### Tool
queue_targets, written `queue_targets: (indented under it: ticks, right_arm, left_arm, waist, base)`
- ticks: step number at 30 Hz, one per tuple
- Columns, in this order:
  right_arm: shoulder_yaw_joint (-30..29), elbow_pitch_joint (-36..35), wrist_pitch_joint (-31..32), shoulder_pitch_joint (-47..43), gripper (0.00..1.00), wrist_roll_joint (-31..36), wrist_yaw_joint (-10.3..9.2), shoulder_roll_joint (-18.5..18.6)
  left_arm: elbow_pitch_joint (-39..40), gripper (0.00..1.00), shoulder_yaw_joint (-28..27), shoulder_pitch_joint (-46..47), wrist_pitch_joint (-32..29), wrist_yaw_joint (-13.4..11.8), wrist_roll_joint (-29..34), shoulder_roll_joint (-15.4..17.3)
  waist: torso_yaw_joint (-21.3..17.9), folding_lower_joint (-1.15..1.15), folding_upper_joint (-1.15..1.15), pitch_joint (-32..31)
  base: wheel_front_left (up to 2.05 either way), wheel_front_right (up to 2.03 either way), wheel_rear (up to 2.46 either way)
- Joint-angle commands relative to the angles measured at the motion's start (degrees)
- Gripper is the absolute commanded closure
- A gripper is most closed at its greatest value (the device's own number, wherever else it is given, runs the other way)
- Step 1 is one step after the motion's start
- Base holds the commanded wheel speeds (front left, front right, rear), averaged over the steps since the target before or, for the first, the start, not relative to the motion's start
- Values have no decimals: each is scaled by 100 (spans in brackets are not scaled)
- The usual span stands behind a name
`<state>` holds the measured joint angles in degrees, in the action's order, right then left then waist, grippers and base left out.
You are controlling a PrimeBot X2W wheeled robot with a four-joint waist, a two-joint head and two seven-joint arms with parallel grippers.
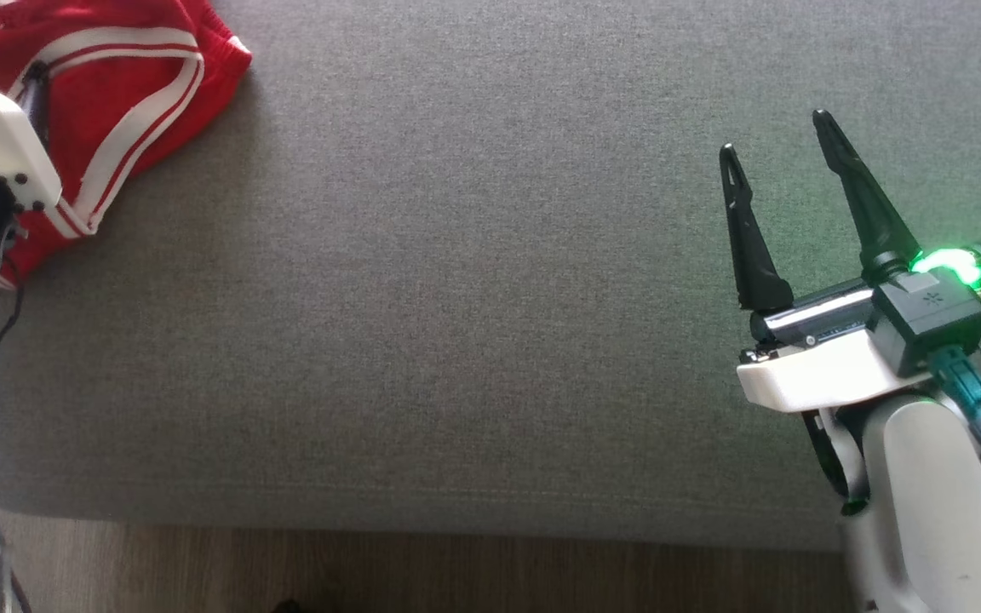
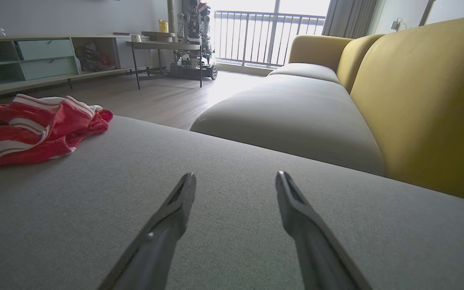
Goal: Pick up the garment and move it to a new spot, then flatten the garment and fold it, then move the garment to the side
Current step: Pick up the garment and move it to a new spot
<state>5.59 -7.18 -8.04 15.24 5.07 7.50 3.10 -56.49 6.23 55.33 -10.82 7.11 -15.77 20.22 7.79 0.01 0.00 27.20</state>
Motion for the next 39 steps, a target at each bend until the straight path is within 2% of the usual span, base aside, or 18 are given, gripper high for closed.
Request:
queue_targets:
  ticks: [1, 2, 3, 4, 14, 25, 32, 39]
  right_arm:
    - [148, -233, 6, 132, 0, 58, -1, -23]
    - [150, -231, 4, 135, 0, 59, -1, -23]
    - [150, -231, 4, 135, 0, 59, -1, -23]
    - [151, -225, 1, 138, 0, 59, -1, -23]
    - [150, 2, -102, 101, 0, -60, -1, -23]
    - [78, 302, -306, -90, 0, -303, -1, -23]
    - [107, 523, -468, -139, 0, -537, -1, -23]
    - [2, 673, -579, -111, 0, -669, -1, -23]
  left_arm:
    - [28, 0, -129, 250, 23, 11, -27, 392]
    - [-49, 57, -128, 289, 43, 12, -48, 391]
    - [-49, 57, -128, 289, 43, 12, -48, 391]
    - [-117, 100, -129, 324, 81, 14, -68, 389]
    - [-505, 100, 33, 407, 704, 30, -130, 466]
    - [8, 100, -303, 533, 2006, 8, -536, 503]
    - [995, 100, -360, 521, 2422, -24, -714, 147]
    - [2297, 100, -156, 433, 2235, -61, -932, -542]
  waist:
    - [-14, -1, 0, 22]
    - [-17, -1, 0, 28]
    - [-17, -1, 0, 28]
    - [-20, -1, 0, 27]
    - [42, -1, 0, -353]
    - [135, -1, 0, -1093]
    - [-13, -1, 0, -1451]
    - [-415, -1, 0, -1669]
  base:
    - [0, 0, 0]
    - [0, 0, 0]
    - [0, 0, 0]
    - [0, 0, 0]
    - [0, 0, 0]
    - [0, 0, 0]
    - [0, 0, 0]
    - [0, 0, 0]
